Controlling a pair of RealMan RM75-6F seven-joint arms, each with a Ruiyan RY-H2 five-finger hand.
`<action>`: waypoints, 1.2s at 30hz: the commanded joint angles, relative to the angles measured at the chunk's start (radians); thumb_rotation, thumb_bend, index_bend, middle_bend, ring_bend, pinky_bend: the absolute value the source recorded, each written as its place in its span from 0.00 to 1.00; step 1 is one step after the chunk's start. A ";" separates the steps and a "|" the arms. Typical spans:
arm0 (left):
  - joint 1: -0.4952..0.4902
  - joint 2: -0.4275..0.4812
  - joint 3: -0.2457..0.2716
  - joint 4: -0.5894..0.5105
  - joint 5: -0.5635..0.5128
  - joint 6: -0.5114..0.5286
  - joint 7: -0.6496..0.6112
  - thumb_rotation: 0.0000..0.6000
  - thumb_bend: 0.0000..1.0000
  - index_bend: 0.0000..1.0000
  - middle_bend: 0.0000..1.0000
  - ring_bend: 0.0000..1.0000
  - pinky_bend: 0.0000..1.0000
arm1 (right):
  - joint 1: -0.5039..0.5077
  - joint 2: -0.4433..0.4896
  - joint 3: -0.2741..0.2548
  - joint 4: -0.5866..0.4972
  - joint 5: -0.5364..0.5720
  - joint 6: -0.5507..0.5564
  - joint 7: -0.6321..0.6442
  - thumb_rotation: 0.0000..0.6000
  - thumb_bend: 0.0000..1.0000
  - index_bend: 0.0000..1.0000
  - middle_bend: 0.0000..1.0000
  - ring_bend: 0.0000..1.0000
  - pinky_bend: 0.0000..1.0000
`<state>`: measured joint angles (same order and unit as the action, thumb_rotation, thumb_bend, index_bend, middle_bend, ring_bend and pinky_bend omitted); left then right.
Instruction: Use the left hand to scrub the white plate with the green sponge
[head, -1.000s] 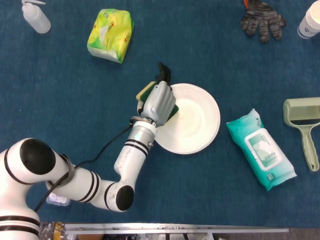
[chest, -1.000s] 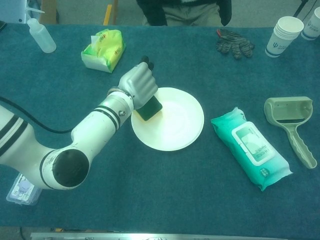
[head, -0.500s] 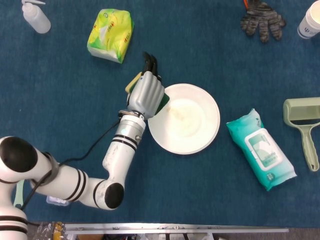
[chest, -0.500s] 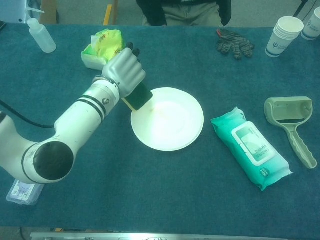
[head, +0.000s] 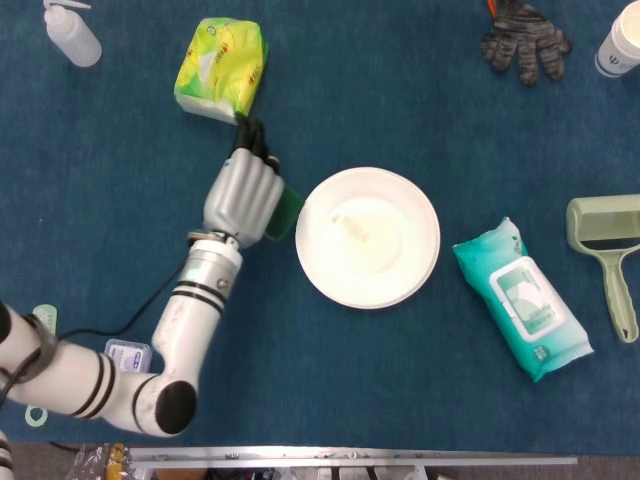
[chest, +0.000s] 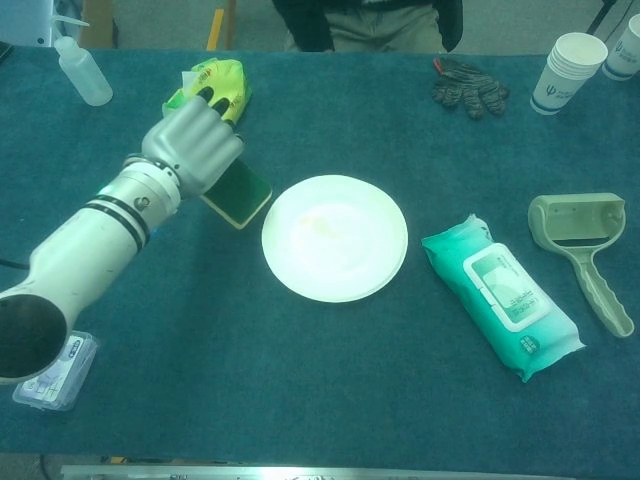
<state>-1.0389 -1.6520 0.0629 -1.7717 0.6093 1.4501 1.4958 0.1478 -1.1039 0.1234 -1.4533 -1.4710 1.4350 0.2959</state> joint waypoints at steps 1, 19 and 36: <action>0.024 0.018 0.018 -0.013 0.018 0.002 -0.025 0.97 0.30 0.50 0.27 0.10 0.10 | 0.001 -0.001 0.000 -0.002 -0.001 0.000 -0.002 0.98 0.32 0.30 0.31 0.21 0.40; 0.120 0.081 0.010 -0.024 0.010 -0.047 -0.149 0.89 0.30 0.06 0.14 0.04 0.10 | 0.001 0.003 -0.002 -0.016 -0.004 0.004 -0.015 0.98 0.32 0.30 0.31 0.21 0.40; 0.368 0.303 -0.044 0.015 0.413 -0.102 -0.967 0.96 0.30 0.18 0.20 0.07 0.10 | -0.015 0.014 -0.004 -0.035 0.008 0.017 -0.042 0.98 0.32 0.30 0.32 0.21 0.40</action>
<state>-0.7575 -1.4183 0.0227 -1.7838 0.8861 1.3477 0.7085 0.1335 -1.0906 0.1193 -1.4874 -1.4633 1.4515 0.2543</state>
